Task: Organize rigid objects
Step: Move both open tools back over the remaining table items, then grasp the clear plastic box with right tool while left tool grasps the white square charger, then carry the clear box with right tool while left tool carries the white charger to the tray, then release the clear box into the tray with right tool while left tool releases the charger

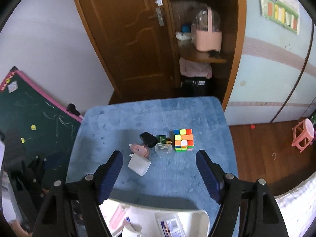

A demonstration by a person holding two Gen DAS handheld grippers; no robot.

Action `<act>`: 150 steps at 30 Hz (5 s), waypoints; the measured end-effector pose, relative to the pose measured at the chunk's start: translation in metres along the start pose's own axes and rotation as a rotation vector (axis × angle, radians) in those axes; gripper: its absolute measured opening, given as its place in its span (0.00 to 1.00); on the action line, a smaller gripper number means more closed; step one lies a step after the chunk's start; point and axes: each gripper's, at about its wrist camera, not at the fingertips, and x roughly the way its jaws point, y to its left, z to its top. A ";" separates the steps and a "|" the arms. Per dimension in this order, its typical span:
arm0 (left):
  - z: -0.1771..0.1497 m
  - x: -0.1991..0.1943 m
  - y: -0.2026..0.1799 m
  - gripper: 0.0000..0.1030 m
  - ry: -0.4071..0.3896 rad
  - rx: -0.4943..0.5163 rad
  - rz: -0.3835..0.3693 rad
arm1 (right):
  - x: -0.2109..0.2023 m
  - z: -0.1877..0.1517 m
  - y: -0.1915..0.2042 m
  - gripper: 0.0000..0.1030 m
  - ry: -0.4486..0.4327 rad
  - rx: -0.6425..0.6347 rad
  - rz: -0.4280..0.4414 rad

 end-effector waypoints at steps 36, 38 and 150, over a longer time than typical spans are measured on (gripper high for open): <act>-0.001 0.153 0.009 0.99 0.244 -0.124 -0.144 | 0.268 -0.011 -0.013 0.52 0.486 0.188 -0.078; 0.001 0.158 0.006 0.99 0.258 -0.117 -0.141 | 0.268 -0.010 -0.012 0.51 0.480 0.184 -0.079; -0.170 -0.038 -0.070 0.86 0.087 -0.175 0.038 | 0.014 -0.258 -0.012 0.63 0.371 -0.134 0.018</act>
